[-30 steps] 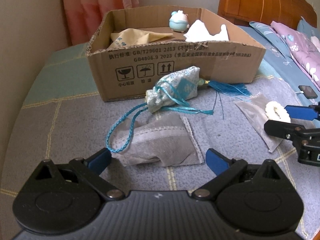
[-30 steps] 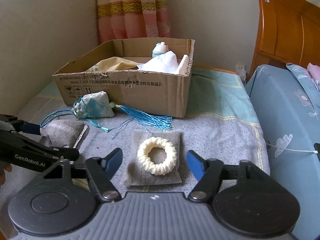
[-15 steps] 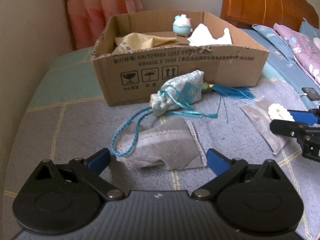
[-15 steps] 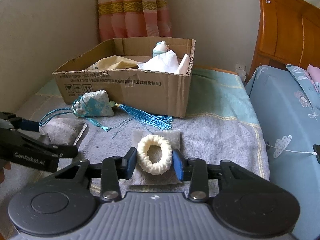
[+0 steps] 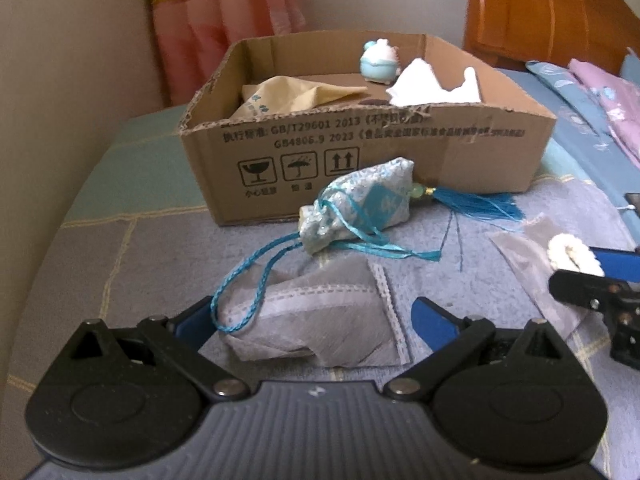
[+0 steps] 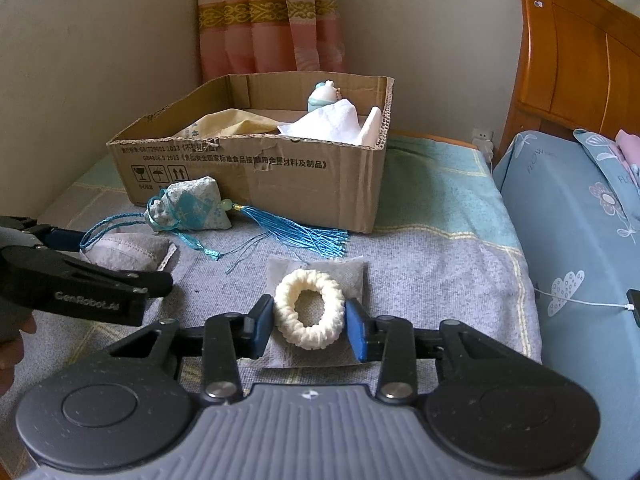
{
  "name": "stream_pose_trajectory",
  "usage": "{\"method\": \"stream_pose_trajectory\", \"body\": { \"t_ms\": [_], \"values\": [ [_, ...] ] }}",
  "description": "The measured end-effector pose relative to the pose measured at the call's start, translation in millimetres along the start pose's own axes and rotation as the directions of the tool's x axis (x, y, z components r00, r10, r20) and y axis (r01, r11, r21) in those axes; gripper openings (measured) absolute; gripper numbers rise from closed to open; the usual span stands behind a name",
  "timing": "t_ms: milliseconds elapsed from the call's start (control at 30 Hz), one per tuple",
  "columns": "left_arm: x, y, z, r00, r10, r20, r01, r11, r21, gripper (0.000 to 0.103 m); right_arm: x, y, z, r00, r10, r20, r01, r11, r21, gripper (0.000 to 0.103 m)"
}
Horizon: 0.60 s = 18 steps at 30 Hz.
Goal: Organize soft objects
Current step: 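Grasp the grey pouch with the left tool while the right holds the ring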
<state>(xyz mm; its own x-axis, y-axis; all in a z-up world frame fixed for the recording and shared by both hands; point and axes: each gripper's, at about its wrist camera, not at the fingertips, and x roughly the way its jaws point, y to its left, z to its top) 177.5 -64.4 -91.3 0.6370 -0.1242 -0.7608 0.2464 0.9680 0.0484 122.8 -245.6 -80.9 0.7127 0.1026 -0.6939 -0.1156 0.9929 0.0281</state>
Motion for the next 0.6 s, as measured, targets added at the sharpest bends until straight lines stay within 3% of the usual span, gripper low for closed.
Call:
{"method": "stream_pose_trajectory", "body": {
  "t_ms": [100, 233, 433, 600],
  "values": [
    [-1, -3, -1, 1.0, 0.016, 0.011, -0.016, 1.0, -0.022, 0.094, 0, 0, 0, 1.0, 0.0, 0.0, 0.0, 1.0, 0.0, 0.044],
    [-9, -5, -5, 0.999, 0.013, 0.032, -0.012, 1.0, -0.023, 0.071, 0, 0, 0, 1.0, 0.002, 0.001, -0.002, 1.0, 0.0, 0.044],
    [-15, -2, -8, 0.999, -0.005, 0.04, 0.005, 1.0, -0.012, 0.059, -2, -1, 0, 1.0, 0.003, 0.007, -0.003, 1.0, -0.003, 0.044],
    [-24, 2, -13, 0.999, -0.008, 0.041, 0.007, 1.0, 0.008, 0.056, -5, -2, 0, 1.0, 0.0, 0.015, 0.0, 1.0, -0.006, 0.044]
  ]
}}
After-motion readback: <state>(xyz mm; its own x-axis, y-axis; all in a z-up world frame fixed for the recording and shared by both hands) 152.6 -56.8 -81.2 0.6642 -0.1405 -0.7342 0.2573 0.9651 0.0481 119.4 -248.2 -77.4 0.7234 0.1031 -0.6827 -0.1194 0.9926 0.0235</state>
